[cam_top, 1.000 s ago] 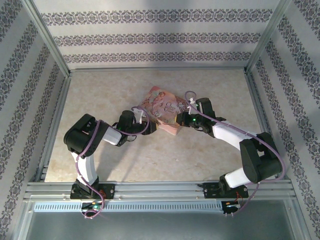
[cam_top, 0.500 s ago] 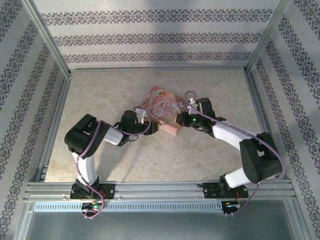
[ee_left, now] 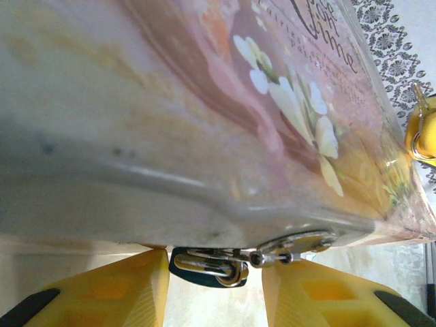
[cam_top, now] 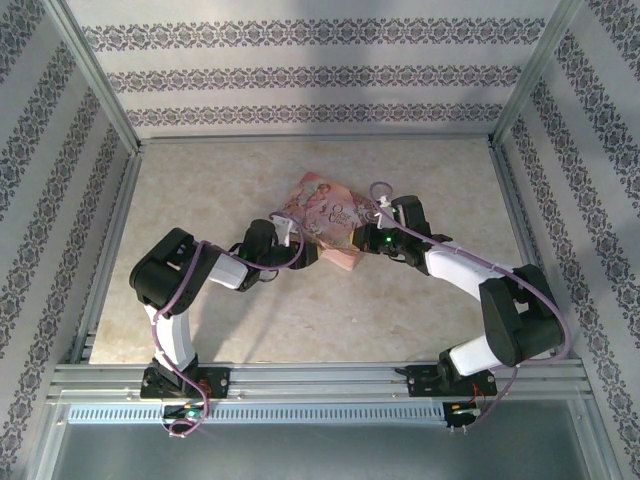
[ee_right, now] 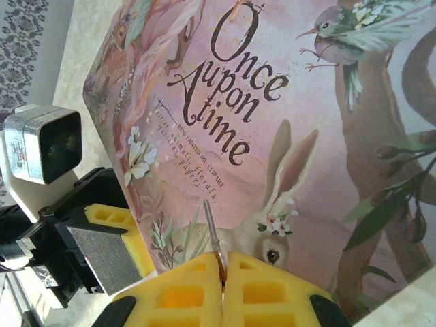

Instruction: Unlock the padlock with the key

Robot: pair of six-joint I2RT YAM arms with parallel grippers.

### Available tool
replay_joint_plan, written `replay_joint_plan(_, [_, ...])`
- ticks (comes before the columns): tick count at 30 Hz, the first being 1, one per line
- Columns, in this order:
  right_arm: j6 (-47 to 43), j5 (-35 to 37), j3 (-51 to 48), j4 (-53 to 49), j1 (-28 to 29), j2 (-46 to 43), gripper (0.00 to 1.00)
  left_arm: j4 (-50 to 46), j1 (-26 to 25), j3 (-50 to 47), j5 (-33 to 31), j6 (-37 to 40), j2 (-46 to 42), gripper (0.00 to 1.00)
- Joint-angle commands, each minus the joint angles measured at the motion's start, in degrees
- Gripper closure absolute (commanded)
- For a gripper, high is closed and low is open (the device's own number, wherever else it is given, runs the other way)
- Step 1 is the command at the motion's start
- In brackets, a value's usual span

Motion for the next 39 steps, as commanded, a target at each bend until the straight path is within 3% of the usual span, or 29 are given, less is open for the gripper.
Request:
replay_joint_plan(1, [-1.1, 1.0, 0.5, -0.8, 0.2, -0.2, 1.0, -0.7, -1.0, 1.6, -0.4, 1.4, 1.2, 0.6])
replay_joint_plan(6, [-1.2, 1.0, 0.4, -0.8, 0.3, -0.2, 1.0, -0.7, -1.2, 1.6, -0.8, 1.5, 1.4, 0.6])
replay_joint_plan(20, [-0.8, 0.8, 0.9, -0.1, 0.3, -1.6, 1.0, -1.2, -1.4, 0.9, -2.8, 0.3, -0.7, 0.74])
replay_joint_plan(31, [-5.8, 1.7, -2.4, -0.3, 1.0, -13.9, 1.0, -12.1, -2.8, 3.0, -4.2, -8.3, -8.0, 0.77])
replay_joint_plan(39, [-12.2, 7.7, -11.1, 0.7, 9.8, -23.2, 1.0, -26.6, -4.1, 9.7, -3.4, -10.4, -11.9, 0.81])
